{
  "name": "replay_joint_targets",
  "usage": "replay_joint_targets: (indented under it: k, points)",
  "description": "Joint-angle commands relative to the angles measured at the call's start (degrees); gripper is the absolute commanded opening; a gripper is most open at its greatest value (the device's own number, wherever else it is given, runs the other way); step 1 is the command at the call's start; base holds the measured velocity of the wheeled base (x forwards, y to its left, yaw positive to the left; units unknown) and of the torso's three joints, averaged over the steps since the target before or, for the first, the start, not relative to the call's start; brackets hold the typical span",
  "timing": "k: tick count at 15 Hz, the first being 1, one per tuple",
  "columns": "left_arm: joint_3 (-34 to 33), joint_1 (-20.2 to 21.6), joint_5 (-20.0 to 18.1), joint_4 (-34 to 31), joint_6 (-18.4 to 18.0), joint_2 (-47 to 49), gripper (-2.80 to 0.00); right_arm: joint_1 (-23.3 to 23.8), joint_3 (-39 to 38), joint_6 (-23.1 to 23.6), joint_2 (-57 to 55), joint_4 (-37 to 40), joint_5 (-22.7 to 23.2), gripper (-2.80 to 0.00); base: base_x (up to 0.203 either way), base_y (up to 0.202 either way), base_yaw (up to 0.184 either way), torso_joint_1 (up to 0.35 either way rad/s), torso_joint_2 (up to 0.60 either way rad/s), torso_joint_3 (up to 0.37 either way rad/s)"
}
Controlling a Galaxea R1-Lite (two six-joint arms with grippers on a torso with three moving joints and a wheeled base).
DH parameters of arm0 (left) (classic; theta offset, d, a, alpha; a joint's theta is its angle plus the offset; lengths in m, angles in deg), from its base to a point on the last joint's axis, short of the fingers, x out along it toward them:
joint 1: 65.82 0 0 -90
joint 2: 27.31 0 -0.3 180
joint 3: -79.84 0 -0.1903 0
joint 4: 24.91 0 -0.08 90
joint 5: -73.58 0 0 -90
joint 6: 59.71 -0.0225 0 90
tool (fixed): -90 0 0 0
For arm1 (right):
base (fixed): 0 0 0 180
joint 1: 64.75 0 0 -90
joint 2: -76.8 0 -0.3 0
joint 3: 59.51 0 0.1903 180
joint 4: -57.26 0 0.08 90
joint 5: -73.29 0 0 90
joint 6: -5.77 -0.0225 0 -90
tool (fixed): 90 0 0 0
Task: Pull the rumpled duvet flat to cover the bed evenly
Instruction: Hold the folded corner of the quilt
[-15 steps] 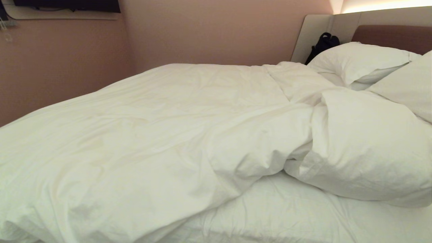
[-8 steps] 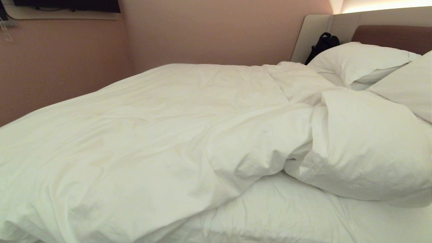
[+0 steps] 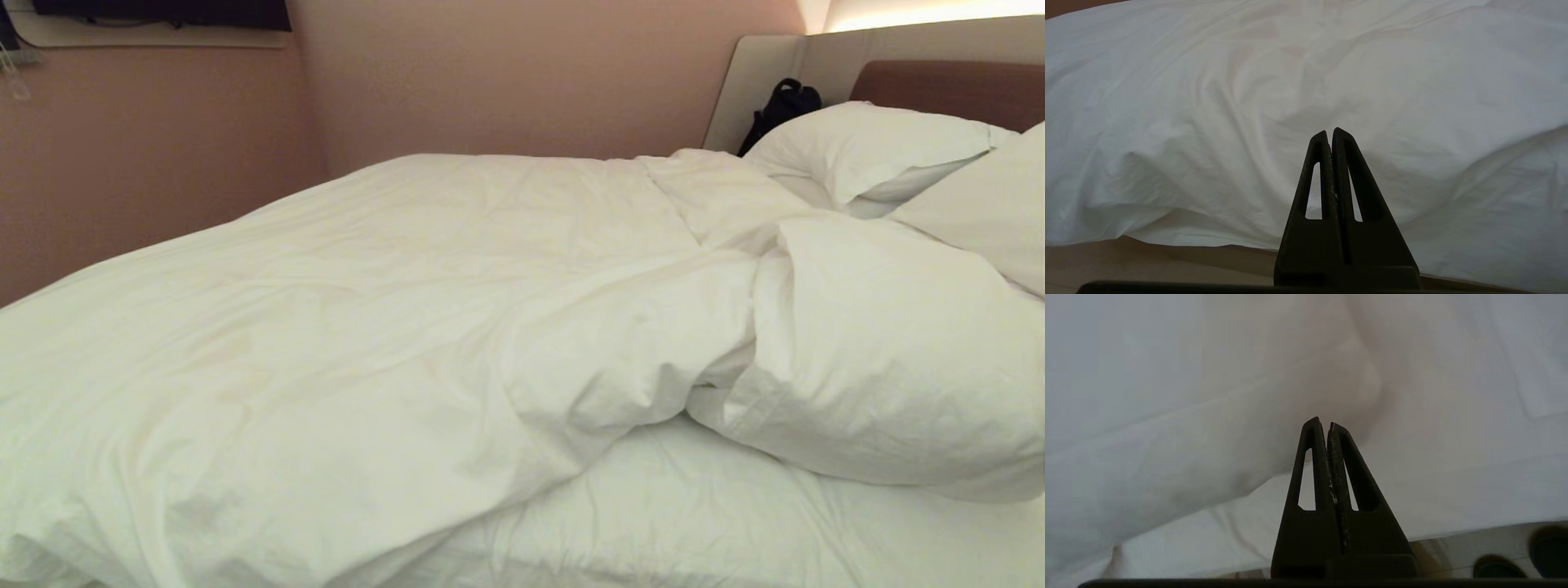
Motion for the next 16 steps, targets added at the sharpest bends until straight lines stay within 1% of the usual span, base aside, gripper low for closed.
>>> replay_joint_targets:
  k: [1,5,6,8,9,14,15,16]
  points:
    - [0.00,0.00,0.03,0.03,0.01,-0.02,-2.80,0.22,-1.02,-1.34,-2.40,-8.35,-1.65,-2.80,0.000,0.000,0.000,0.000,0.00,0.000]
    - [0.00,0.00,0.03,0.03,0.01,-0.02,-2.80,0.65,-1.00,-1.42,-3.80,-9.37,-0.11,-2.80,0.000,0.000,0.000,0.000,0.00,0.000]
    - [0.00,0.00,0.03,0.03,0.01,-0.02,-2.80,0.65,-1.04,-1.42,-3.80,-9.41,2.05,-2.80,0.000,0.000,0.000,0.000,0.00,0.000]
    - [0.00,0.00,0.03,0.03,0.01,-0.02,-2.80,0.73,-0.64,-1.42,-4.92,-9.41,3.59,-2.80,0.000,0.000,0.000,0.000,0.00,0.000]
    - [0.00,0.00,0.03,0.03,0.01,-0.02,-2.80,0.82,-0.34,-1.48,-5.44,-9.41,3.71,0.00,0.000,0.000,0.000,0.000,0.00,0.000]
    - [0.00,0.00,0.03,0.03,0.01,-0.02,-2.80,1.20,-0.77,-1.25,-6.30,-10.50,4.21,0.00,0.000,0.000,0.000,0.000,0.00,0.000]
    - [0.00,0.00,0.03,0.03,0.01,-0.02,-2.80,1.68,-1.03,-1.25,-7.07,-12.01,5.81,0.00,0.000,0.000,0.000,0.000,0.00,0.000]
    - [0.00,0.00,0.03,0.03,0.01,-0.02,-2.80,2.34,-1.23,-1.25,-7.88,-13.44,9.25,0.00,0.000,0.000,0.000,0.000,0.00,0.000]
